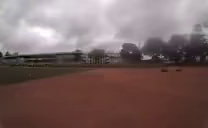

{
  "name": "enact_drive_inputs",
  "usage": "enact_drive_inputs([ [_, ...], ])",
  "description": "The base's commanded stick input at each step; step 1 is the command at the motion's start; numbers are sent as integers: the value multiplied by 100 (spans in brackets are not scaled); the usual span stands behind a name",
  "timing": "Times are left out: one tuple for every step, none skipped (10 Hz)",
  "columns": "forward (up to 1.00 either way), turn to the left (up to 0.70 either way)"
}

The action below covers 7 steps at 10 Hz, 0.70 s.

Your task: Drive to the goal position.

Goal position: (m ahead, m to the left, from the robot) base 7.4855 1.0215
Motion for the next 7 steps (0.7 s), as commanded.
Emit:
enact_drive_inputs([
  [70, 0],
  [70, 0],
  [70, 0],
  [70, 0],
  [70, 0],
  [70, 0],
  [70, 0],
])
